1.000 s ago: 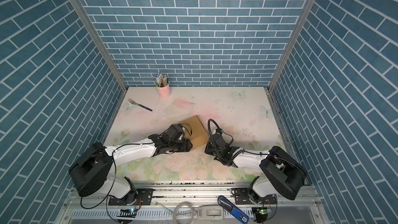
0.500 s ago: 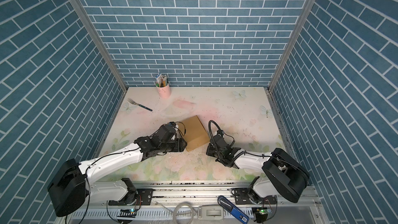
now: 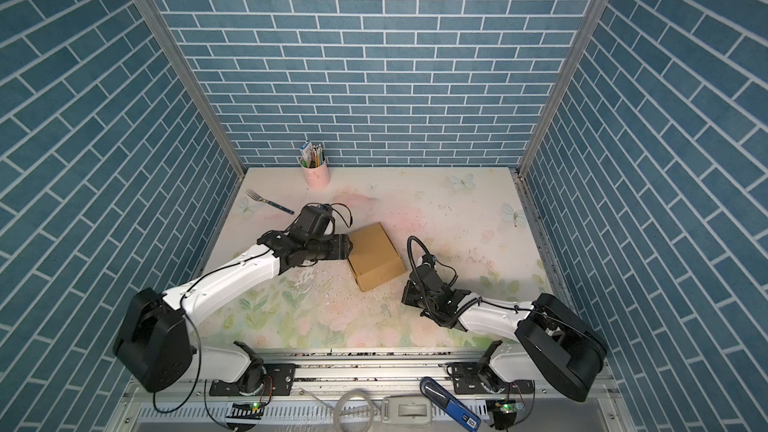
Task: Fold the paper box
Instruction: 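Press the box's side with the left gripper toward the right gripper to square it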
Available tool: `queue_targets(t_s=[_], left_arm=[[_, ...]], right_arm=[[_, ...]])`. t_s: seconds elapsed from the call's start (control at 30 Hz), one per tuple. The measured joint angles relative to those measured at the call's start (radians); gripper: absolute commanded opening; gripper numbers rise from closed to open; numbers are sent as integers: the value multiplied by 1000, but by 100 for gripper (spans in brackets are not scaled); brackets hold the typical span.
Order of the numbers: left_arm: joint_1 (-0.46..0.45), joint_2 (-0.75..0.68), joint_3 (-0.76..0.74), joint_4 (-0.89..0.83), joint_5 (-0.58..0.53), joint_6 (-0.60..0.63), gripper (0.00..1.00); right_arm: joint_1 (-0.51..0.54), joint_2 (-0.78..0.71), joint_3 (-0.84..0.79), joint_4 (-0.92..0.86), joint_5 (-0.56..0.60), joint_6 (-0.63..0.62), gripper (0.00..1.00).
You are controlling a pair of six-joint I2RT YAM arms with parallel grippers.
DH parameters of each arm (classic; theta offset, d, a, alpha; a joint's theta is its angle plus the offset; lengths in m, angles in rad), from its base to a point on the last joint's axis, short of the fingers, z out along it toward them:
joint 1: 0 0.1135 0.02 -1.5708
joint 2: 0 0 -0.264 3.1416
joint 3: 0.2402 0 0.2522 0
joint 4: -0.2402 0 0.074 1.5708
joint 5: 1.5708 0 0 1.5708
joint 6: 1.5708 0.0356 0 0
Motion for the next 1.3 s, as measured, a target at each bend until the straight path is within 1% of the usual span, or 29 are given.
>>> queue_targets(t_s=[0.17,0.27,0.53,0.7,0.87,1.03,1.17,1.3], left_arm=[[57,158,96,0,3,42,73],[87,225,143,-1,-3,64,73],[154,368,265,-20,-27,95,72],[161,432,283,-51,-55,111,72],[161,454,283,-69,-68,120,72],[161,454,277,-67,-54,127,72],[159,431,219,-49,-32,126,72],[154,379,146,-45,-13,119,72]], right_arm=[[1,-38,-11,0,-13,-26,10],[1,-67,-16,1,-15,-40,10],[1,-79,-17,1,-16,-56,10],[1,-79,-17,2,-20,-71,10],[1,-68,-17,10,-23,-71,10],[1,-61,-17,10,-23,-71,10],[1,-64,-17,0,-18,-71,10],[1,-83,-6,-56,4,-76,10]])
